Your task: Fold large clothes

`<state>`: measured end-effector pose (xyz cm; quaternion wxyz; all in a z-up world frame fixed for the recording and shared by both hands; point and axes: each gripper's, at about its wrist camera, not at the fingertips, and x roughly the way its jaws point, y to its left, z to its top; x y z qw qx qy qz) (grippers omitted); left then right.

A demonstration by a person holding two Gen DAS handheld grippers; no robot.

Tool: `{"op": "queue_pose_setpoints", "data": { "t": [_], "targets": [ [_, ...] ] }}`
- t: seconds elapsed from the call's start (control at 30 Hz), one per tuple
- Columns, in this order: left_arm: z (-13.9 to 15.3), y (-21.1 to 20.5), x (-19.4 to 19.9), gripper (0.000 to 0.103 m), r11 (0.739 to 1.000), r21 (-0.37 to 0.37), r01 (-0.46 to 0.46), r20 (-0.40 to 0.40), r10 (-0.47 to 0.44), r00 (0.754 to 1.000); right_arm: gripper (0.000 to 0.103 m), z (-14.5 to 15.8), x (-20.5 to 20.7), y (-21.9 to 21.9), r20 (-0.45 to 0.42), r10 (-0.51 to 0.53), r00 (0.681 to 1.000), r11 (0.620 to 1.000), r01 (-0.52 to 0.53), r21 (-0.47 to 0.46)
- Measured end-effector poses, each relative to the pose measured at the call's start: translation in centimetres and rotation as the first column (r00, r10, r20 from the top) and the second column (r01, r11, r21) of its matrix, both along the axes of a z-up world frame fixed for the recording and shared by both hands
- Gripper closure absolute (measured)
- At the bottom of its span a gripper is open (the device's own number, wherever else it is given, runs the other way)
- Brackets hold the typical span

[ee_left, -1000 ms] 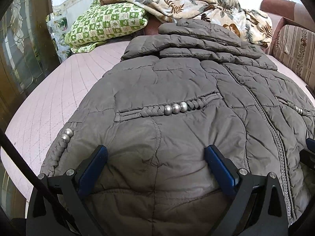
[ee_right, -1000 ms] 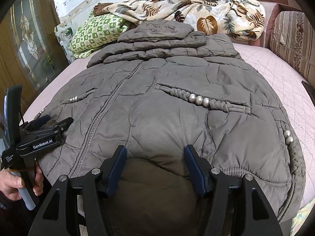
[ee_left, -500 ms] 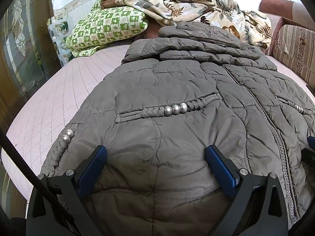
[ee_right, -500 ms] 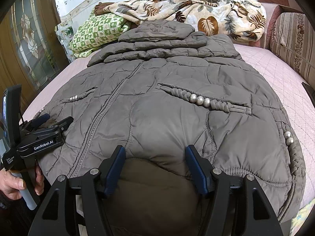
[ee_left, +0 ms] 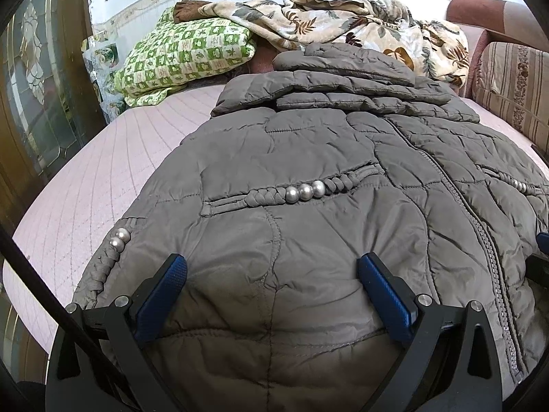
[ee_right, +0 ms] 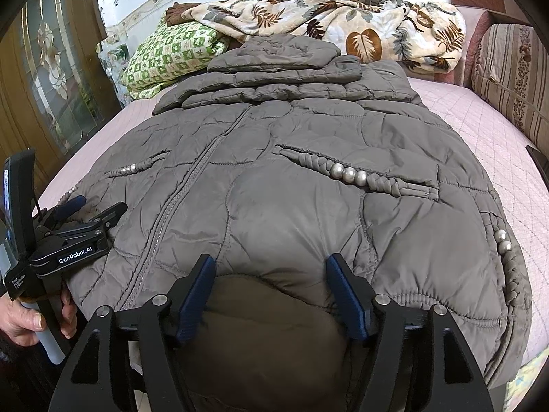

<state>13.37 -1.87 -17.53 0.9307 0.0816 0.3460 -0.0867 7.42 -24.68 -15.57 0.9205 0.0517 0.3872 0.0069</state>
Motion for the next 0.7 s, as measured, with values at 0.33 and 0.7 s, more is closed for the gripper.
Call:
{"op": "queue_pose_setpoints", "data": {
  "t": [0.33, 0.7],
  "targets": [
    [1.4, 1.4, -1.6, 0.003, 0.999, -0.017, 0.043, -0.048, -0.044, 0.998, 0.008, 0.4, -0.5, 0.0, -0.022, 0.035, 0.999, 0.999, -0.034, 0.012],
    [4.5, 9.7, -3.2, 0.003, 0.972, -0.198, -0.129, -0.037, 0.124, 0.992, 0.017, 5.1, -5.3, -5.5, 0.166, -0.101, 0.981, 0.990, 0.084, 0.110]
  ]
}}
